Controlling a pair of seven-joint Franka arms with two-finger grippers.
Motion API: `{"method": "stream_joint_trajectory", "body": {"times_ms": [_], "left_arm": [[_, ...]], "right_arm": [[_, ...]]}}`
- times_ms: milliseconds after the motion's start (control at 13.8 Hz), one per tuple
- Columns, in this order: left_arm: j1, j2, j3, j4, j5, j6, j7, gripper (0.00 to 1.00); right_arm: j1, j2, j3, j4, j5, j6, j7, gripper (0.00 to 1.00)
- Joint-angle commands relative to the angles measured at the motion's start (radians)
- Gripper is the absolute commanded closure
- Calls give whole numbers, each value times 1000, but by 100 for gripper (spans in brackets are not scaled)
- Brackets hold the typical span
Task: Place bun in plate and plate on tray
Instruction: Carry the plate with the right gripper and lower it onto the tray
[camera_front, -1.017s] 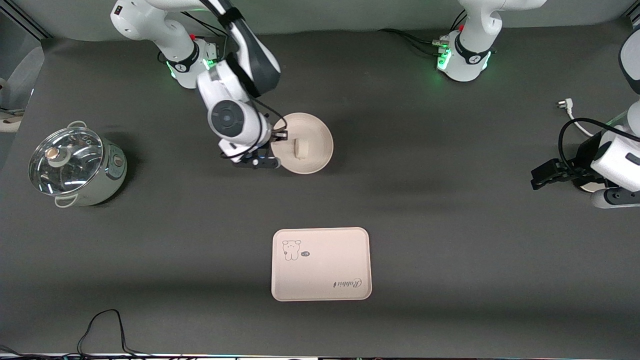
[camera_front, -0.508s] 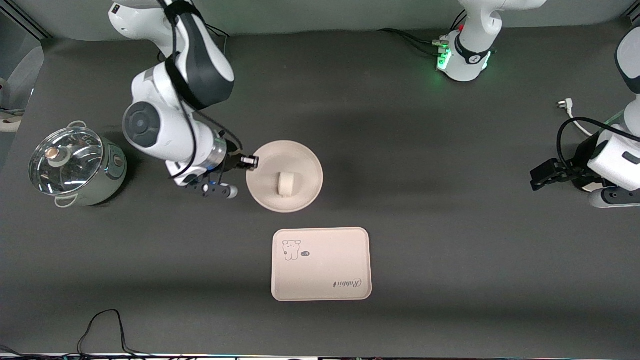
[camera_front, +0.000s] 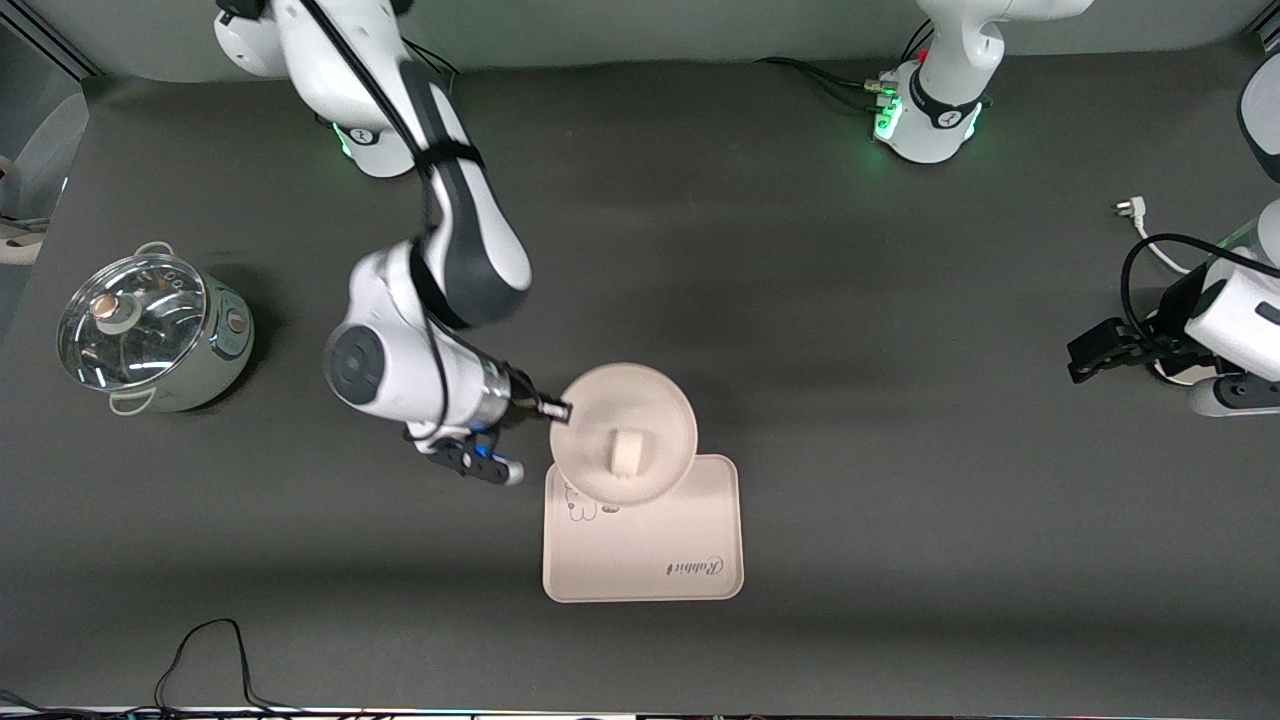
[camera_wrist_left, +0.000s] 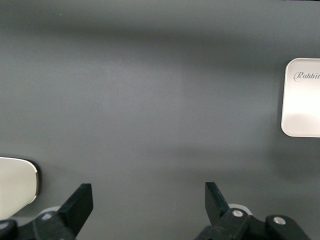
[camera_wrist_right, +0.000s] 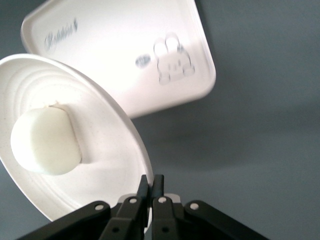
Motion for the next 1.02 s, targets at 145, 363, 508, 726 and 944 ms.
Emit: {"method": "stream_joint_trajectory", "body": {"times_ms": [145,363,508,726,944], "left_arm": [[5,-48,3,-43,5,-3,17,0],[2,-95,3,-111,2,34,20,0],[2,-146,4,-194,5,92,22,0],[2,-155,4,-211,5,115,22,0],[2,-148,4,-205,7,115,20,0]], "right_arm": [[-84,212,29,189,58,116,-2,100],[-172,270,153,239,64,250,27,100],[-209,295,229,264,58,301,60,100],[-206,315,234,266,58,326,61,100],[-201,322,234,261,53,329,80,49]]}}
